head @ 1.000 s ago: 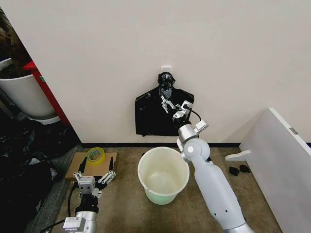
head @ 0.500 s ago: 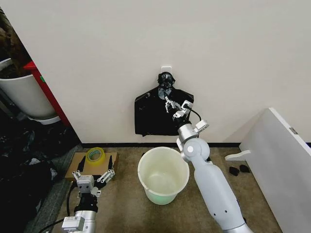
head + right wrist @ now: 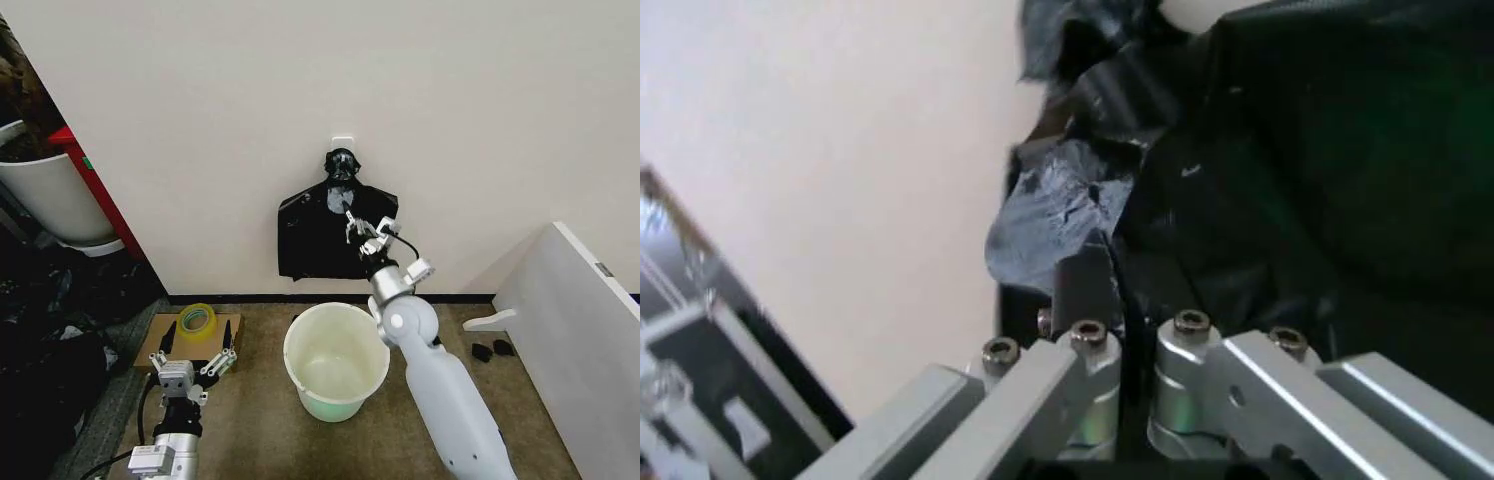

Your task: Place the garbage bag over the trash bin.

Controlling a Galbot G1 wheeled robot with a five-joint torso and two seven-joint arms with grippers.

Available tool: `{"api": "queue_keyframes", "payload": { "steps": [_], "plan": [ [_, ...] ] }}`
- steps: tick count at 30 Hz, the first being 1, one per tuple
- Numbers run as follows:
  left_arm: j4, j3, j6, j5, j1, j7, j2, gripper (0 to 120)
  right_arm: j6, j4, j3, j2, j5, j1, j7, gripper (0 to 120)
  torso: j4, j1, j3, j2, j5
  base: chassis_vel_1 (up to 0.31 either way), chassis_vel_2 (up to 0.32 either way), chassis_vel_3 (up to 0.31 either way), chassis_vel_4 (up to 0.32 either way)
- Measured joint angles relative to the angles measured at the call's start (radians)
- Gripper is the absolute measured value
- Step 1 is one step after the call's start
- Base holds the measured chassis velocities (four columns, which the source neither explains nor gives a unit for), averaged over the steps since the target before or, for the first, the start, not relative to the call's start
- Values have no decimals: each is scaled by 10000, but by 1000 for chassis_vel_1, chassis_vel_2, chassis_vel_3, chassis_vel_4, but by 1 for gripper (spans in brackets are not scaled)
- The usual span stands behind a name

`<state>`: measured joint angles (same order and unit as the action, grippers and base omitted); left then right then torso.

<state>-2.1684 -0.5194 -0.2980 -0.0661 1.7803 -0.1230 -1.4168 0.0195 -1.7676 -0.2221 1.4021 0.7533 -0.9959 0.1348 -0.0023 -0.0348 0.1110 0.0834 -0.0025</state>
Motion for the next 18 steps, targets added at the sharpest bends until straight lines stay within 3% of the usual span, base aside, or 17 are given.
{"api": "queue_keyframes", "payload": {
  "steps": [18],
  "plan": [
    [68, 210, -98, -3, -80, 2, 83, 100, 1315, -2345, 32, -419, -3430, -4421, 317, 0, 0, 0, 0, 2, 1, 0, 0, 0, 0]
  ]
}}
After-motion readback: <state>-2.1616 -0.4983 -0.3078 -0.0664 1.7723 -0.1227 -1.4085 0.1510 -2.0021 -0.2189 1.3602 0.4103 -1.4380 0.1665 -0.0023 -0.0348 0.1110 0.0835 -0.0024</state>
